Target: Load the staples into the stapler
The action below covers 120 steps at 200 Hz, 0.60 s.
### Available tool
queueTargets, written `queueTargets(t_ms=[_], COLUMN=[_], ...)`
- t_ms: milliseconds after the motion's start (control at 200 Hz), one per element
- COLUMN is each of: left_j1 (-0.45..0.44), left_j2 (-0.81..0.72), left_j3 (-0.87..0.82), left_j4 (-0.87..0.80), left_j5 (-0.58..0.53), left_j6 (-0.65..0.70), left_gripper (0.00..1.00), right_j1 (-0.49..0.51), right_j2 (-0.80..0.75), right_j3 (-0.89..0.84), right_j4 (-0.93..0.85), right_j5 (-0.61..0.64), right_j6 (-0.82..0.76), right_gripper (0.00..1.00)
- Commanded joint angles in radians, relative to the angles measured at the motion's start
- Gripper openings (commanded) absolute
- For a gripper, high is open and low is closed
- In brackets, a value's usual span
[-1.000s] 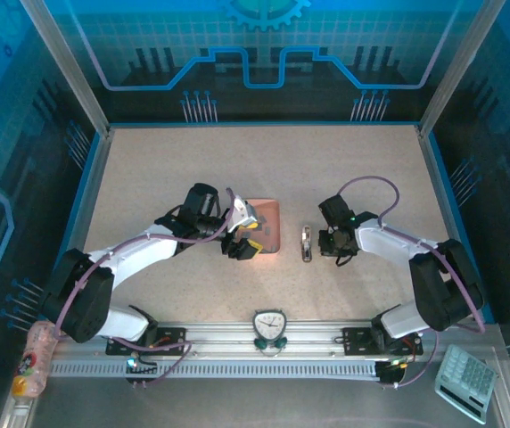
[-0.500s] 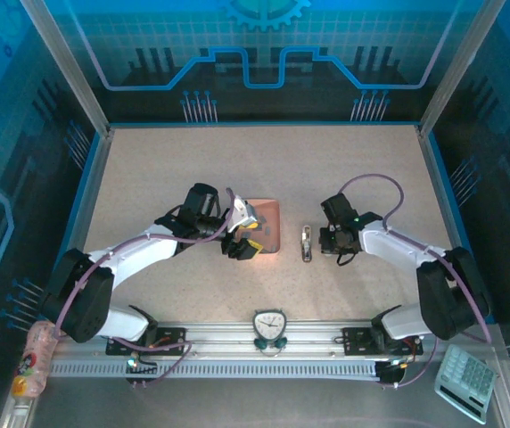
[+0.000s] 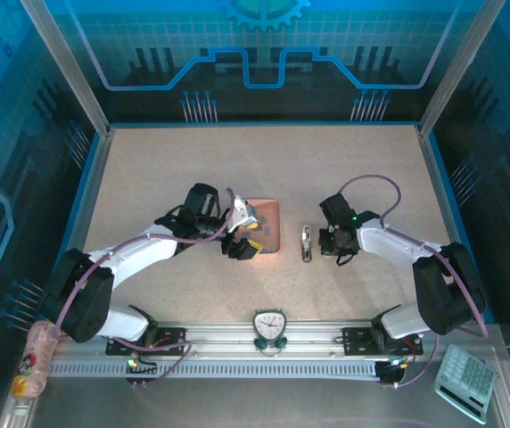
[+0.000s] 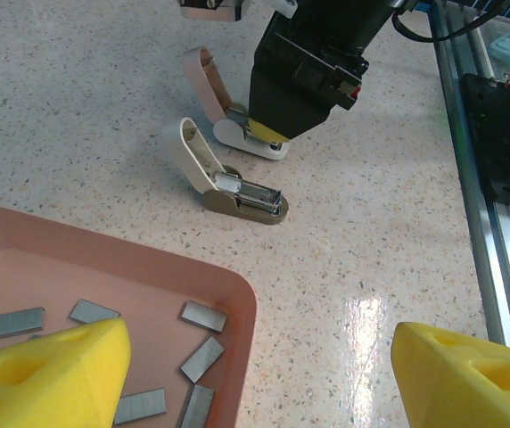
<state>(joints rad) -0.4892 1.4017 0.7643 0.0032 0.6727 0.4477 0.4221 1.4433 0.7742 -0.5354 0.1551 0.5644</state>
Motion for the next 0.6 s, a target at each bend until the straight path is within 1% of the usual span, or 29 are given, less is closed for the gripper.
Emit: queueTargets(t_ms=[0, 410, 595], left_j1=[-0.01, -0.01, -0.01], left_j2=[0.012, 0.013, 0.013], left_j3=[0.03, 0.031, 0.031], left_j4=[-0.03, -0.03, -0.032], left_j5=[0.005, 0.005, 0.005], left_j6=[0.023, 0.025, 0.024], left_gripper=[0.78, 0.78, 0.78], right_j1=[-0.012, -0.012, -0.012], right_j2=[0.022, 0.042, 0.042], right_j3=[0.033, 0.042, 0.052], right_j4=[-0.026, -0.026, -0.029], right_j5=[-0.02, -0.03, -0.028], right_j6=[-0.006, -0.007, -0.008], right_gripper=[0.18, 0.21, 0.24])
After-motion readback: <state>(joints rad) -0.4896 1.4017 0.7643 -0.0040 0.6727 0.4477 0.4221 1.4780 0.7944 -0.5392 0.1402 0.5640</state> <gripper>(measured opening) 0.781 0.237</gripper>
